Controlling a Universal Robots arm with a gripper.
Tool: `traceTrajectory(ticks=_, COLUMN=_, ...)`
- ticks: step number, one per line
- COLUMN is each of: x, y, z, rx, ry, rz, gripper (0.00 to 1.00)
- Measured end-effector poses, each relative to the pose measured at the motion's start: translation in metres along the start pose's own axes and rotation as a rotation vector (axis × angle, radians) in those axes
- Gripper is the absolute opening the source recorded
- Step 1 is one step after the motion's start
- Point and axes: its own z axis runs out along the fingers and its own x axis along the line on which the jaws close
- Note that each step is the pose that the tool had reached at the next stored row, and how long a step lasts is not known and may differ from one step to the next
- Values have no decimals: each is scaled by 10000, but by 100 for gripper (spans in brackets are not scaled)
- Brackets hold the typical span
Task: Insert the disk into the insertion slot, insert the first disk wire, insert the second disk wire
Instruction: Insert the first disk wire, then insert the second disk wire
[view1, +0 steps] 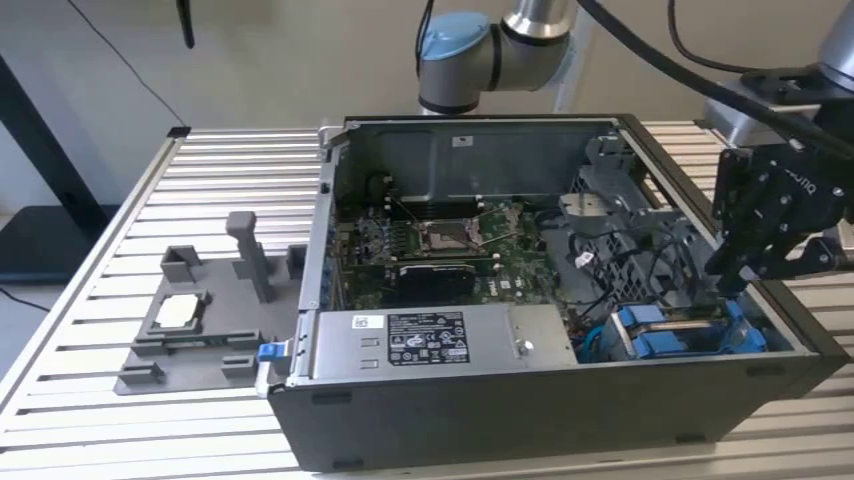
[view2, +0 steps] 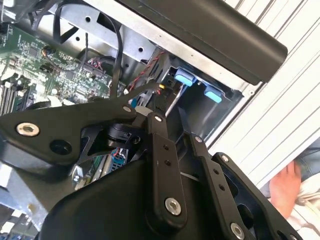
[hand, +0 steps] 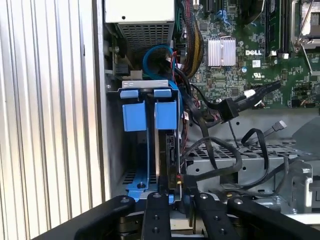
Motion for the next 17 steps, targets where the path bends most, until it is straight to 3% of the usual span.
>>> traceTrajectory(ticks=7, x=-5, y=4, z=-205, rx=27, ry=-3, rz=1, gripper=27)
traceTrajectory(ticks=10, x=-7, y=20, z=-218, rx=126, ry=-9, rz=8, gripper=27)
traceTrajectory(ticks=17, x=-10, y=42, z=-219, rx=134, ry=-14, rz=19, gripper=27)
